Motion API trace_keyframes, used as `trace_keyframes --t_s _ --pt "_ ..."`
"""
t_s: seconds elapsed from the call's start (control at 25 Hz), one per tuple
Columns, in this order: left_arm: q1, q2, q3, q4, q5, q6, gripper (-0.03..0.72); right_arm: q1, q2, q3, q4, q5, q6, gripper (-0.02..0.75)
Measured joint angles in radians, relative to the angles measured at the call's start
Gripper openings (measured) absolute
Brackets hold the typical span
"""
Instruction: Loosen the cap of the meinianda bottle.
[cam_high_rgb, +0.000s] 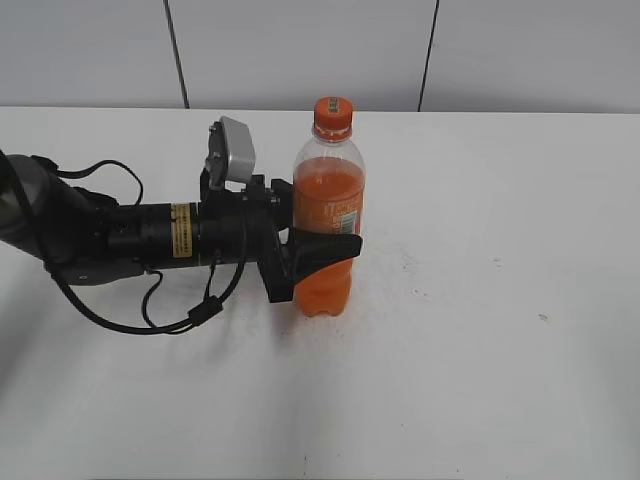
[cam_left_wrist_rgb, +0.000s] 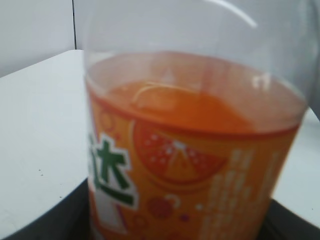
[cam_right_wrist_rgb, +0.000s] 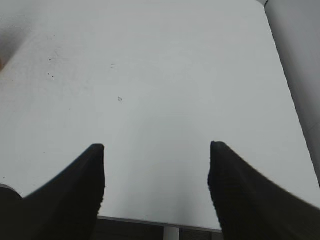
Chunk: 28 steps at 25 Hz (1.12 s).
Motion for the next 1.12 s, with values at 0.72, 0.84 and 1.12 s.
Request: trace_keyframes --t_s 0.72,0.84,1.12 --pt "0.000 0.000 0.000 0.001 -0.001 0.000 0.415 0.000 0.004 -0.006 0.059 0.009 0.112 0.491" --pt "0.000 0.000 0.000 0.001 -0.001 0.000 0.415 0.000 0.083 -0.037 0.075 0.084 0.146 0.491" --pt "0.001 0.000 0.000 0.001 -0.001 0.000 0.415 0.000 0.359 -0.163 0.104 0.059 0.153 0.491"
